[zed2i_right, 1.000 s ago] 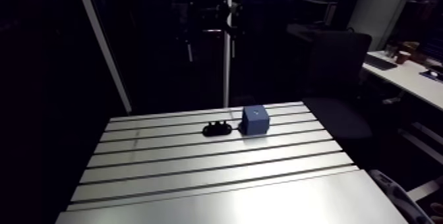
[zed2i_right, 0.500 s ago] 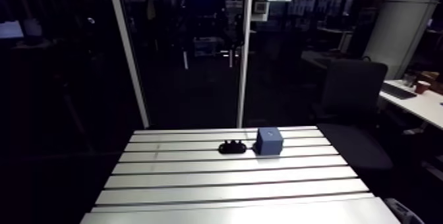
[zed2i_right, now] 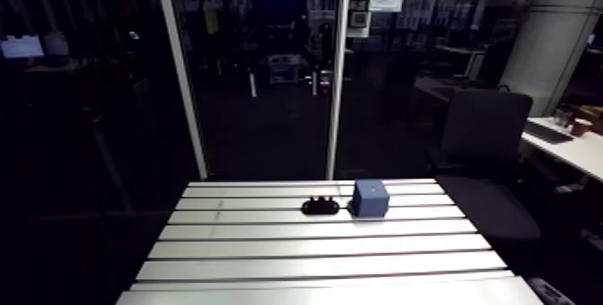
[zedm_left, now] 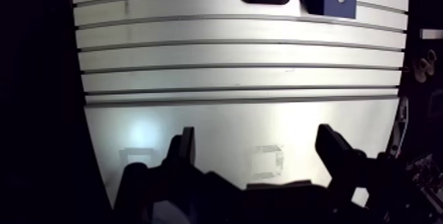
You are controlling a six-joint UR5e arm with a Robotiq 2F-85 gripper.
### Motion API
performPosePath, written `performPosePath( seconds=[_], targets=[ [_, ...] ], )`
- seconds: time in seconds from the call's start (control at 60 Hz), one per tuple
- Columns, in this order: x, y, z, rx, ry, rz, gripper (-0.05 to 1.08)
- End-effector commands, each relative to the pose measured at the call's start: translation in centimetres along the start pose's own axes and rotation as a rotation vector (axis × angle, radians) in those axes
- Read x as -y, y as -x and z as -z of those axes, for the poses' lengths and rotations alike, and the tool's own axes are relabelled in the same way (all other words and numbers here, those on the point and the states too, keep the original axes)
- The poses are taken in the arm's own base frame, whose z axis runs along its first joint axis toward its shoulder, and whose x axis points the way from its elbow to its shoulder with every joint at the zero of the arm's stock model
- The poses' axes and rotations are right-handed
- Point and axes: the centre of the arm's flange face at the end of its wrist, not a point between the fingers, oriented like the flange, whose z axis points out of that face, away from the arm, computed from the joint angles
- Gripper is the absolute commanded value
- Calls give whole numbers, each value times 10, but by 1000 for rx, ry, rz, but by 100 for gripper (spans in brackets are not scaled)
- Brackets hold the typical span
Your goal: Pick up the M10 bolt and insert it into the hex recess until seated.
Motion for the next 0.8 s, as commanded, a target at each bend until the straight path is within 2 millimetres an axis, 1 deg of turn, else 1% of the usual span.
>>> performPosePath(
  seconds=[0.017,0.8],
  targets=[
    [0,0,1,-3,-2,-1,0],
    [3,6,-8,14,-8,3,0]
  ],
)
